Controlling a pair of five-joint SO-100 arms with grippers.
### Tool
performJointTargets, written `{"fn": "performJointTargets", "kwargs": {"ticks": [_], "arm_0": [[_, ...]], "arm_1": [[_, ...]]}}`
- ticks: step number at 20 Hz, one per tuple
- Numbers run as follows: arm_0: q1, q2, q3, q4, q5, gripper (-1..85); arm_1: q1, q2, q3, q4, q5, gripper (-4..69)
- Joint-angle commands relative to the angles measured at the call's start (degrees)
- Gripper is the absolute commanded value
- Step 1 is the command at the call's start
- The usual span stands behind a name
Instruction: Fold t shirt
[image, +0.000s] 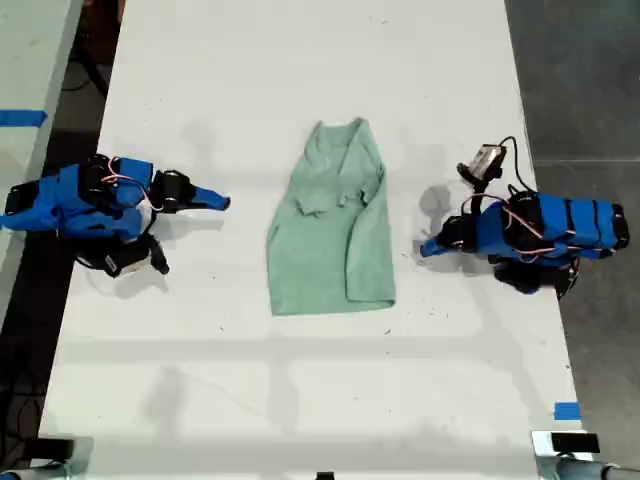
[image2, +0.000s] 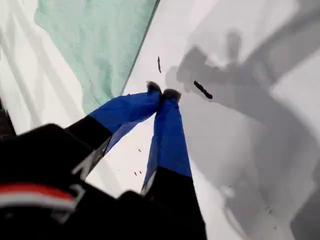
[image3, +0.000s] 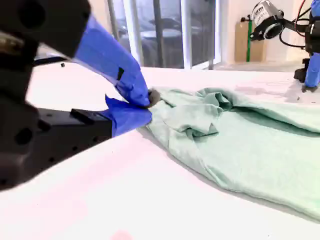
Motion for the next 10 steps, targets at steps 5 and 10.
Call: {"fn": "performJointTargets", "kwargs": {"ticks": [5, 10], "arm_0": [[0.6, 0.4, 0.4, 0.2, -1.8, 0.0], [3.5, -9.1, -11.8, 3.1, -12.8, -0.1]], "arm_1": [[-2.4, 0.7, 1.3, 3.2, 2.3, -1.2], [-2.0, 0.7, 1.4, 3.0, 2.3, -1.2]]}}
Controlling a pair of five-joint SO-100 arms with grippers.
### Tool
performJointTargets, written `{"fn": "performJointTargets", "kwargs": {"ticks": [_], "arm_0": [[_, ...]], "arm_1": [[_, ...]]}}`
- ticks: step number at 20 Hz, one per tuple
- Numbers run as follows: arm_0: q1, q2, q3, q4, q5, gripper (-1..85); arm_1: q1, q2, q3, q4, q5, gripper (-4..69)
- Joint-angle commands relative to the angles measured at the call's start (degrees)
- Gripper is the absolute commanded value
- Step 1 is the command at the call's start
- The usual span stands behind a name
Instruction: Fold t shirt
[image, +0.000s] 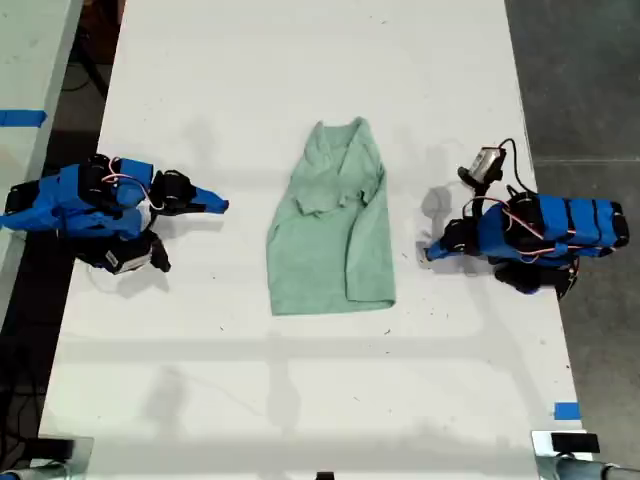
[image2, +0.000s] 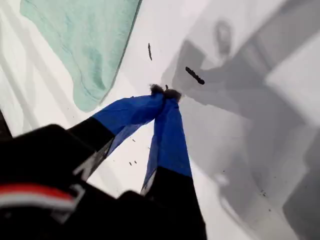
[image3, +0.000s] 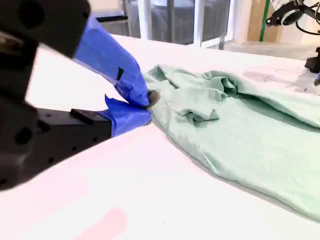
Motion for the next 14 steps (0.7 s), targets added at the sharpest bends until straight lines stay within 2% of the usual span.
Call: {"fn": "performJointTargets", "kwargs": {"ticks": [1, 3, 4, 5, 6, 10, 14], "arm_0": [[2.6, -18.8, -15.6, -0.1, -4.7, -0.1], [4.3, -44.9, -31.9, 0.6, -5.4, 0.0], [6.9, -59.0, -41.8, 2.7, -5.5, 4.0], [9.3, -73.5, -52.9, 6.8, -6.1, 16.7], [11.9, -87.1, -64.6, 11.4, -6.9, 23.3], [17.3, -123.4, -98.5, 22.2, -11.0, 26.3], [17.5, -128.4, -102.3, 23.9, -17.1, 25.3]], "arm_1": [[-0.2, 0.7, 1.4, 0.0, 0.6, -1.2], [-0.3, 0.7, 1.4, 0.0, 0.9, -1.2], [-0.4, 0.7, 1.4, 0.0, 0.9, -1.2], [-0.4, 0.7, 1.5, 0.0, 0.8, -1.2], [-0.4, 0.7, 1.5, 0.0, 0.7, -1.2], [-0.7, 0.7, 1.5, -0.1, 0.5, -1.2], [-0.8, 0.7, 1.5, -0.1, 0.4, -1.2]]}}
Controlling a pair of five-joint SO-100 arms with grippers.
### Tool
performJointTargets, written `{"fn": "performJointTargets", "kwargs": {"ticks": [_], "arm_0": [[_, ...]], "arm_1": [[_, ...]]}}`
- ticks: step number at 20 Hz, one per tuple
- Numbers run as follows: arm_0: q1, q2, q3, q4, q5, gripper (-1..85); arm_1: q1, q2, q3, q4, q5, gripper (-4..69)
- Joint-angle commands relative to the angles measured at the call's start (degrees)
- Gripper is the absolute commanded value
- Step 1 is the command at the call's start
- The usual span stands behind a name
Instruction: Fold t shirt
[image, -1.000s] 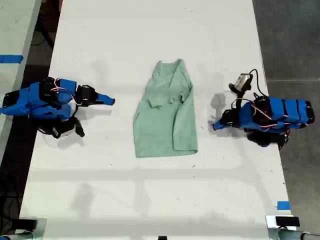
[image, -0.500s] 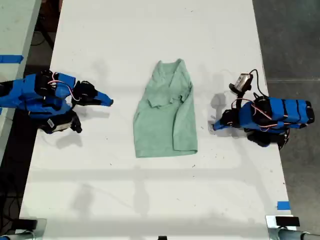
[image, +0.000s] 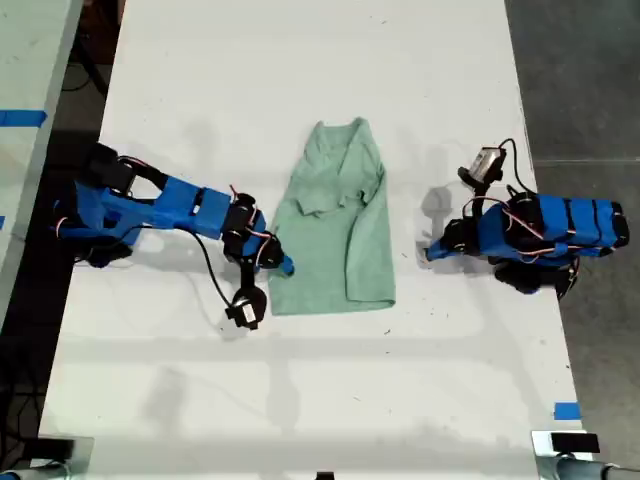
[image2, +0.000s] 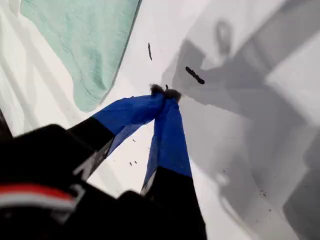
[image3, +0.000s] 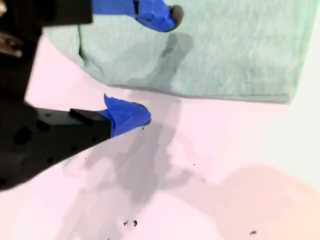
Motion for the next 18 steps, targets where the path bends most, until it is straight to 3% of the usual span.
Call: {"fn": "performJointTargets", "kwargs": {"ticks": [1, 8, 12, 18], "arm_0": [[0.2, 0.1, -4.1, 1.1, -3.3, 25.0], [-3.1, -3.9, -2.6, 1.2, -5.4, 18.4], [-3.9, -9.5, -4.4, 0.6, -2.4, 0.0], [-4.0, -4.0, -4.0, 6.9, -6.2, 0.0]], "arm_1": [[-0.7, 0.7, 1.5, -0.1, 0.3, -1.2], [-0.9, 0.7, 1.5, -0.1, 0.3, -1.2], [-1.0, 0.7, 1.5, -0.1, 0.3, -1.2], [-1.1, 0.7, 1.5, -0.1, 0.3, -1.2]]}}
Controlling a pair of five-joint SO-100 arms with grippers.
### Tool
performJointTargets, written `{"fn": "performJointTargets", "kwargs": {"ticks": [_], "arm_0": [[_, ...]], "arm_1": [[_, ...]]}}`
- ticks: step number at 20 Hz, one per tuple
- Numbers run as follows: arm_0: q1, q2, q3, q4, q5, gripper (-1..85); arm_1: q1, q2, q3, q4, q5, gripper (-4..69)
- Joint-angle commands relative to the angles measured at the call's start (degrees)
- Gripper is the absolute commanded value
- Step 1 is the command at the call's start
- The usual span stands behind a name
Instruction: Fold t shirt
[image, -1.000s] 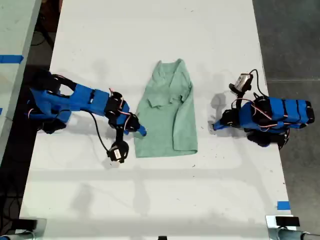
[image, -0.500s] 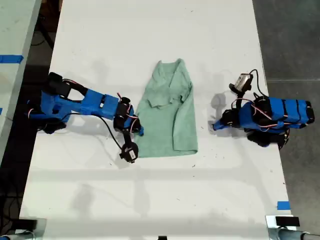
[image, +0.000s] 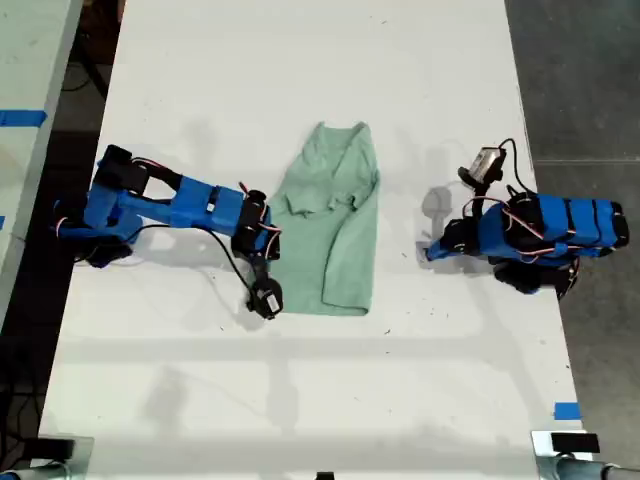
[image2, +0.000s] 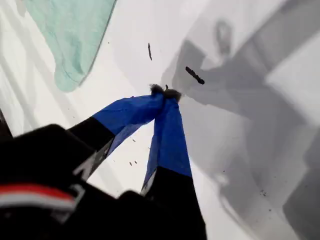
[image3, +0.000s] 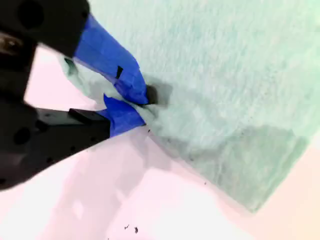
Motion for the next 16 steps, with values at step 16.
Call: {"fn": "performJointTargets", "kwargs": {"ticks": [16], "arm_0": [[-0.6, 3.3, -22.6, -12.2, 20.8, 0.0]], "arm_1": [[-1.1, 0.7, 1.5, -0.2, 0.4, -1.2]]}}
